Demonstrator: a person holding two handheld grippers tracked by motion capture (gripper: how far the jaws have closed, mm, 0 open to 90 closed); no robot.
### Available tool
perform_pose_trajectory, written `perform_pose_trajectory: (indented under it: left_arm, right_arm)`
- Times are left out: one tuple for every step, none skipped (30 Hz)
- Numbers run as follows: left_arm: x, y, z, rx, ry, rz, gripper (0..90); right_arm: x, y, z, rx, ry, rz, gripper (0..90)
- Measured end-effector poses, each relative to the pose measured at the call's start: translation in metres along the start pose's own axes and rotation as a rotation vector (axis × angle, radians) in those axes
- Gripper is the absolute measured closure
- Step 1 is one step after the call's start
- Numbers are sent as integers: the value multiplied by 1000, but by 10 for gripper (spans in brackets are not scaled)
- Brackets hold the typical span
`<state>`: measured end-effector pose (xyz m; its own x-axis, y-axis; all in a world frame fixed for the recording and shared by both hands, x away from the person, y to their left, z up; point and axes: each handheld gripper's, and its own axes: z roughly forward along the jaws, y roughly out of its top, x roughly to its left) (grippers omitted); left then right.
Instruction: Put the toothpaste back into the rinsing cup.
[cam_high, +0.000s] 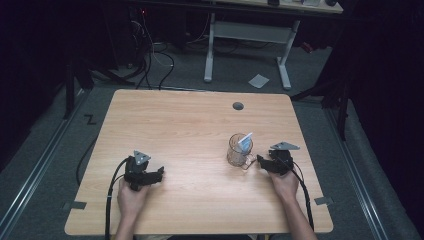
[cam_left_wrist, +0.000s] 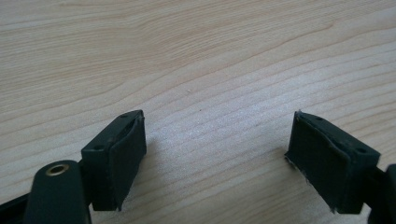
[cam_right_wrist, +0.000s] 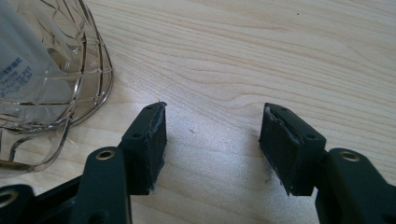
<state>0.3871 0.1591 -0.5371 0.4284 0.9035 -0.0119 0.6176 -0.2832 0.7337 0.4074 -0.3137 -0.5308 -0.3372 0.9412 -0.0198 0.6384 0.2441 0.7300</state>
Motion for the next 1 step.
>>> perform_pose_trajectory:
  left_arm:
    - [0, 0, 0, 0, 0, 0, 196]
  right_arm:
    - [0, 0, 0, 0, 0, 2, 410]
